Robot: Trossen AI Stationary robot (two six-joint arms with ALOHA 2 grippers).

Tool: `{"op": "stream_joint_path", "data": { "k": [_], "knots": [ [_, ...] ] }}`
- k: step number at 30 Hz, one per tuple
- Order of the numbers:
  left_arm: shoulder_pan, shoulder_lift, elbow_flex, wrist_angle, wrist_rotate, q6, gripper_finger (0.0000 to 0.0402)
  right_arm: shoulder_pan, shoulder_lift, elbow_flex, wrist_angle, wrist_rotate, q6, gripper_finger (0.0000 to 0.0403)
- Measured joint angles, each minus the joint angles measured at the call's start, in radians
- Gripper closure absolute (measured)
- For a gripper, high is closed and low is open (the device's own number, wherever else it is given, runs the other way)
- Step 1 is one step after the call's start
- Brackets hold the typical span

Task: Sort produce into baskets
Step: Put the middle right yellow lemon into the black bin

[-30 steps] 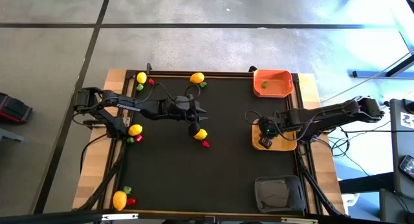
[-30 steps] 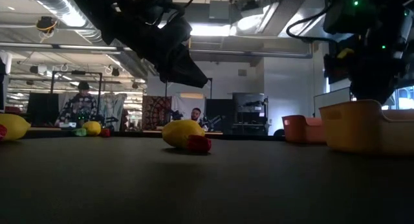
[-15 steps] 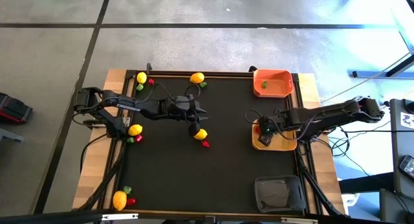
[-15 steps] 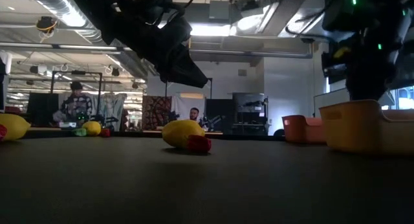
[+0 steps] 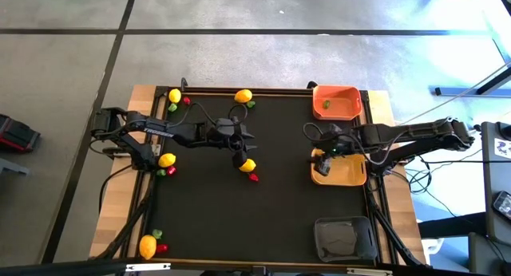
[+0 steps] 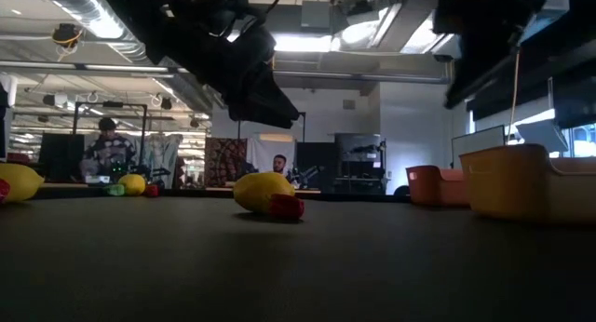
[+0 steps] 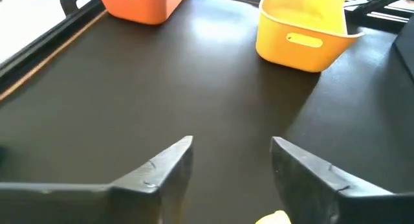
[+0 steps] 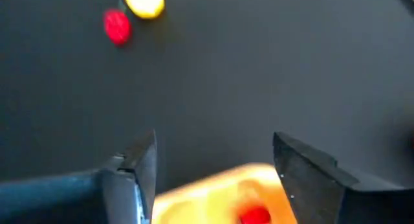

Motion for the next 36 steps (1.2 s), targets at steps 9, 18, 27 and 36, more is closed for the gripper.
{"op": "stream_joint_path", "data": {
  "k": [9, 18, 27, 36],
  "knots": [
    [-0.048, 0.000, 0.000, -0.161, 0.150, 0.020, 0.0144, 0.000, 0.096, -0.033, 0.175, -0.007, -0.077, 0.0098],
    [-0.090, 0.015, 0.000, -0.232, 0.064, 0.117, 0.0144, 0.000, 0.201, -0.033, 0.198, 0.009, -0.108, 0.0091],
    [-0.090, 0.146, 0.000, -0.217, 0.063, 0.125, 0.0143, 0.000, 0.246, -0.033, 0.254, 0.010, -0.141, 0.0091],
    [-0.089, 0.209, -0.001, -0.110, 0.075, 0.151, 0.0182, 0.000, 0.246, -0.033, 0.343, 0.011, -0.191, 0.0091]
  ]
}}
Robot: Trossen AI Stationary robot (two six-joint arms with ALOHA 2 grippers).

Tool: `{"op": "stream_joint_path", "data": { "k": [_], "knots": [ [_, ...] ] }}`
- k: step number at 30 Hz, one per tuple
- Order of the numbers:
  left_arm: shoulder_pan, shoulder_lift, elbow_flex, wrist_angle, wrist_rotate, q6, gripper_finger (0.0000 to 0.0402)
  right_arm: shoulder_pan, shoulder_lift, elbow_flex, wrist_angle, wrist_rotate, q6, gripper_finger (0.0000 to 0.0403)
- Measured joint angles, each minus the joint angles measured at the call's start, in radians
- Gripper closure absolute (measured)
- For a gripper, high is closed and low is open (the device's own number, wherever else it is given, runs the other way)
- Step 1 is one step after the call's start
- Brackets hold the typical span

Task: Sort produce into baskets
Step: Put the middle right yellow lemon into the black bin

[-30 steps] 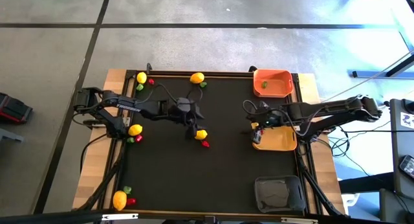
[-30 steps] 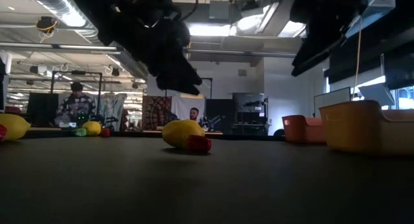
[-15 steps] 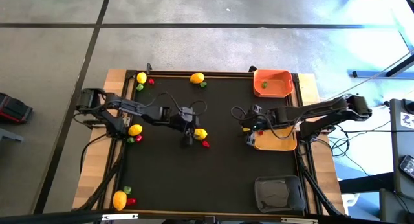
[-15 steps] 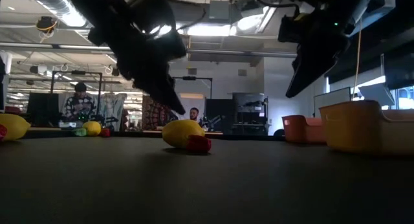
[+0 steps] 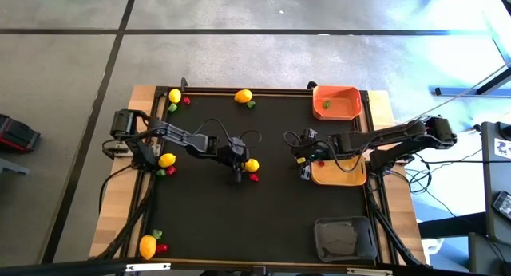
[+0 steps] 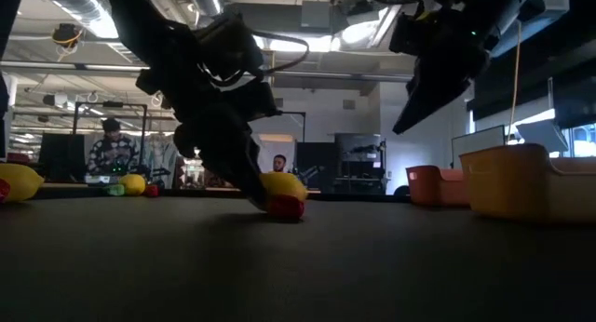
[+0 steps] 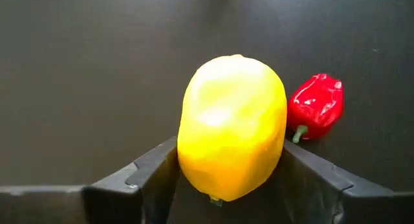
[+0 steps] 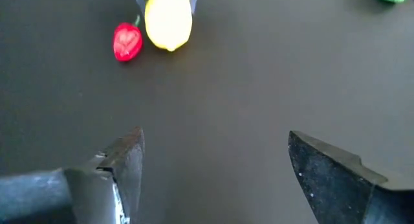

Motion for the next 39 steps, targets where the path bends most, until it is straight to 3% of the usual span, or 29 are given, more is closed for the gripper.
{"op": "stream_joint_path", "data": {
  "k": [5, 17, 25, 29, 39],
  "knots": [
    [0.000, 0.000, 0.005, 0.030, 0.001, 0.019, 0.0220, 0.000, 0.000, 0.000, 0.043, -0.004, -0.041, 0.0091],
    [0.008, -0.169, 0.102, 0.123, -0.004, 0.018, 0.0204, 0.000, 0.000, 0.000, 0.382, -0.063, -0.156, 0.0091],
    [-0.007, -0.185, 0.124, 0.143, -0.004, 0.014, 0.0205, 0.000, 0.000, 0.000, 0.524, -0.053, -0.156, 0.0098],
    [-0.019, -0.185, 0.124, 0.178, -0.004, 0.018, 0.0204, 0.000, 0.000, 0.000, 0.522, -0.045, -0.157, 0.0134],
    [-0.024, -0.186, 0.124, 0.195, -0.006, 0.038, 0.0199, 0.000, 0.000, 0.000, 0.506, -0.058, -0.174, 0.0269]
  ]
}}
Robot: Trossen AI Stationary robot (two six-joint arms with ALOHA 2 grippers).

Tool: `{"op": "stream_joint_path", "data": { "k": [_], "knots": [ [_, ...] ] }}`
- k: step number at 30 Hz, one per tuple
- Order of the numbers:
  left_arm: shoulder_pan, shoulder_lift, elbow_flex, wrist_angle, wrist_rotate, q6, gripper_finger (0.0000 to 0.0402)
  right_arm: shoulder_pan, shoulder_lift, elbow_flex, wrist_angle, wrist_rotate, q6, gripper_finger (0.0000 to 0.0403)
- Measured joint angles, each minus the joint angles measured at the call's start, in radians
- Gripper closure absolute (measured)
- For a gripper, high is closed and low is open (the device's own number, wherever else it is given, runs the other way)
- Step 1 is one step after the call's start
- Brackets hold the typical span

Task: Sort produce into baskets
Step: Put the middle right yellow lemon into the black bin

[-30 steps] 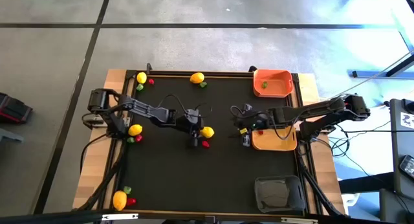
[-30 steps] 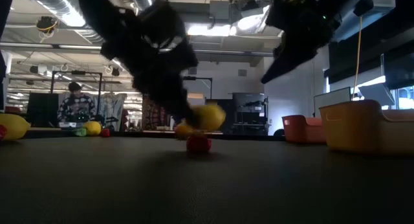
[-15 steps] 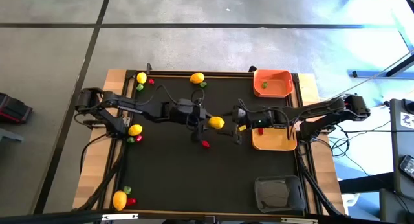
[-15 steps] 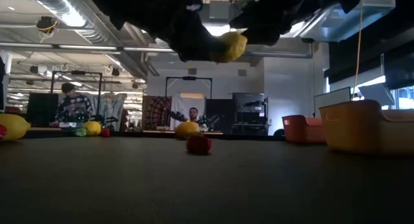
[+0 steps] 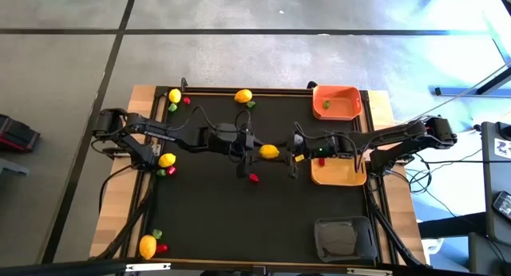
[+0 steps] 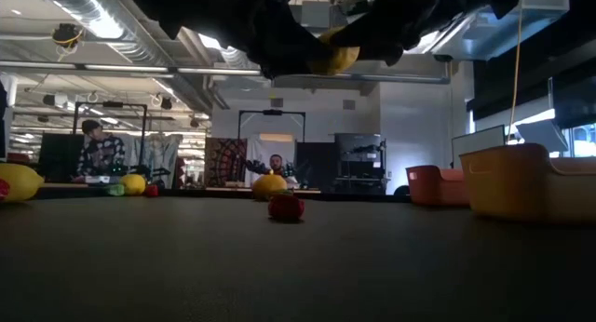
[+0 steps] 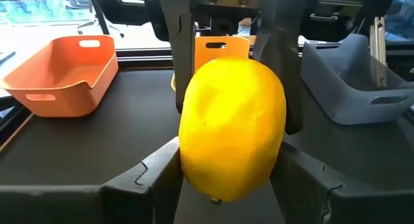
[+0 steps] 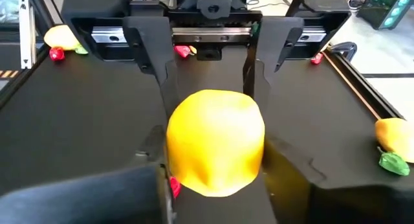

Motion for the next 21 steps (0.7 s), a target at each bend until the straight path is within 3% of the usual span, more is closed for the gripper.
{"op": "stream_joint_path", "data": {
  "k": [4, 10, 15, 21],
  "knots": [
    [0.003, 0.000, 0.000, -0.001, 0.003, -0.017, 0.0167, 0.000, -0.002, 0.000, -0.001, 0.001, -0.015, 0.0307],
    [0.004, 0.000, 0.000, -0.040, 0.005, -0.024, 0.0133, 0.002, -0.059, 0.013, -0.078, -0.019, -0.013, 0.0314],
    [0.004, 0.000, 0.000, -0.119, 0.004, -0.036, 0.0135, 0.023, -0.110, 0.056, -0.306, -0.081, 0.054, 0.0314],
    [0.004, 0.000, 0.000, -0.188, 0.003, -0.051, 0.0136, 0.131, -0.162, 0.100, -0.617, -0.129, 0.201, 0.0314]
  ]
}}
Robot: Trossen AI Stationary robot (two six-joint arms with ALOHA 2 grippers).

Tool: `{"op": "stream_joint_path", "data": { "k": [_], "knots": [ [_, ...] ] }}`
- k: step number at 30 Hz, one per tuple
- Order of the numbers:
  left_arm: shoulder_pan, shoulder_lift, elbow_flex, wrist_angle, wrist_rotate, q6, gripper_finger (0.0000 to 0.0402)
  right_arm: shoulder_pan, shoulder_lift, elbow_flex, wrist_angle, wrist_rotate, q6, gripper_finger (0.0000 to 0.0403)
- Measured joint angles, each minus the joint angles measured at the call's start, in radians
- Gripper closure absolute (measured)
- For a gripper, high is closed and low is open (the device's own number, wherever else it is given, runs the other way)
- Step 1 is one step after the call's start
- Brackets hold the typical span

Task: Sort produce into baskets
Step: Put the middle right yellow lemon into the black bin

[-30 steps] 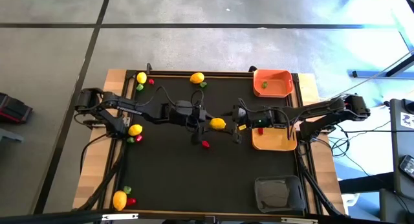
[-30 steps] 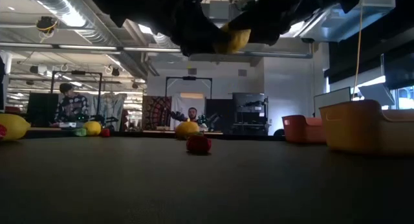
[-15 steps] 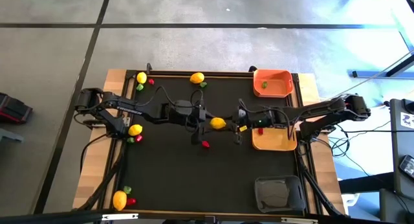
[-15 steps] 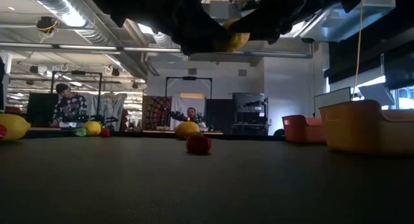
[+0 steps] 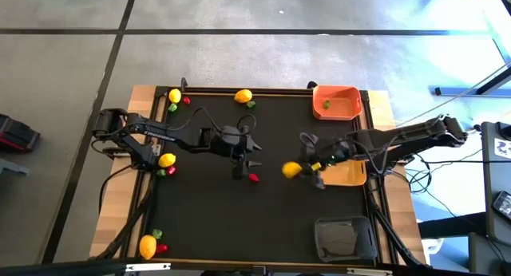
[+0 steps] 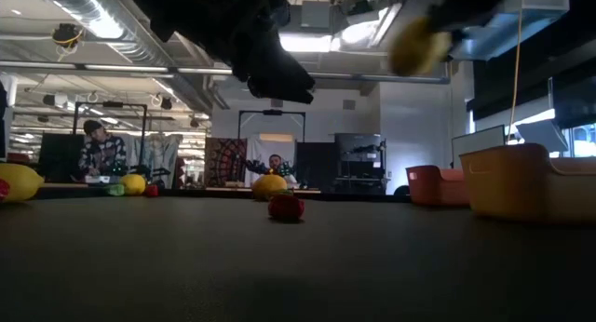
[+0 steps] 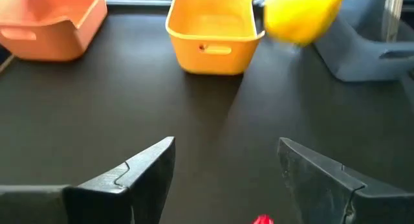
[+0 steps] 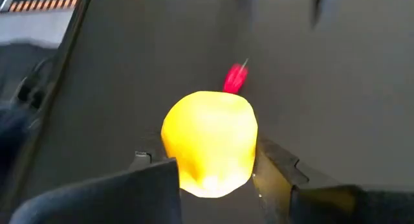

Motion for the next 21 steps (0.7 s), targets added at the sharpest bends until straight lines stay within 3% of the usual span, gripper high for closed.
{"op": "stream_joint_path", "data": {
  "k": [8, 21],
  "knots": [
    [0.000, 0.000, 0.000, 0.002, -0.002, -0.001, 0.0137, 0.219, -0.018, 0.006, -0.192, -0.005, 0.292, 0.0314],
    [0.000, 0.000, 0.000, 0.006, -0.002, -0.002, 0.0137, 0.574, -0.010, 0.006, -0.258, 0.002, 0.889, 0.0314]
  ]
}}
